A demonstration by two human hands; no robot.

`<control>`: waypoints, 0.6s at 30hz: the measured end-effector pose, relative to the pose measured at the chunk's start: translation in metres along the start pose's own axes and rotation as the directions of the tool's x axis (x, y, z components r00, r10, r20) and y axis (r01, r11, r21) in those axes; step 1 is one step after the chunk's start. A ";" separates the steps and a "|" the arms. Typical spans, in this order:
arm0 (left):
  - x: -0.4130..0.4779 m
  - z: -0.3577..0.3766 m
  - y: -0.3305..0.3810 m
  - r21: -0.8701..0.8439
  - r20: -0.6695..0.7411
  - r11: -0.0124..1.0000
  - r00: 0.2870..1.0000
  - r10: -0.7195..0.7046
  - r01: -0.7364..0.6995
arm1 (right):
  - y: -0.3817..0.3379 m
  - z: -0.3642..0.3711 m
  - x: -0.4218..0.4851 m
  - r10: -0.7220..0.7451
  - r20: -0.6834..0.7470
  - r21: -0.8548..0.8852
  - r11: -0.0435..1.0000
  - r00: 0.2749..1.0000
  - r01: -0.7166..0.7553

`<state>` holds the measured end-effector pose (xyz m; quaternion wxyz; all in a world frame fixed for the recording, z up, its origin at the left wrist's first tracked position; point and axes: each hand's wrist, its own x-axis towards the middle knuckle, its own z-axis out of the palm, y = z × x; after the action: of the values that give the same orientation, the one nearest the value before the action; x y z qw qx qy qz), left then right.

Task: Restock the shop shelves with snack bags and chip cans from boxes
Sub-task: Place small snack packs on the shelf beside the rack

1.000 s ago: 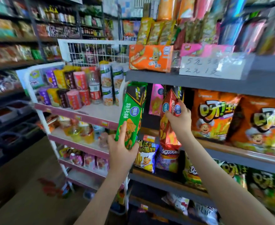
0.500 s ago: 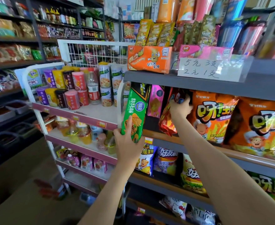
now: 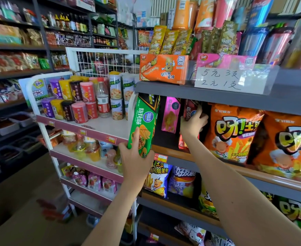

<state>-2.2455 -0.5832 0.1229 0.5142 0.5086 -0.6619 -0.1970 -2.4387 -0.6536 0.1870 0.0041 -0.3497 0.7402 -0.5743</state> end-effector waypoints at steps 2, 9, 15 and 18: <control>0.001 0.000 0.001 0.025 -0.008 1.000 1.000 -0.004 0.005 | 0.010 0.001 -0.001 -0.047 0.012 -0.082 0.995 0.999 0.048; 0.003 -0.002 -0.001 0.069 -0.026 0.997 0.999 0.026 -0.024 | 0.031 -0.004 -0.001 0.073 0.298 -0.288 0.957 0.952 0.017; 0.006 0.006 -0.002 0.050 0.000 0.999 1.000 0.005 -0.005 | 0.036 0.000 -0.004 0.017 0.128 -0.196 0.981 0.992 0.009; 0.009 0.009 -0.002 0.107 0.020 0.994 1.000 -0.004 0.001 | 0.037 0.002 0.000 0.037 0.093 -0.199 0.980 0.995 -0.018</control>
<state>-2.2523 -0.5948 0.1222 0.4793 0.5342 -0.6760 -0.1669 -2.4570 -0.6515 0.1549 0.0128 -0.3654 0.7973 -0.4802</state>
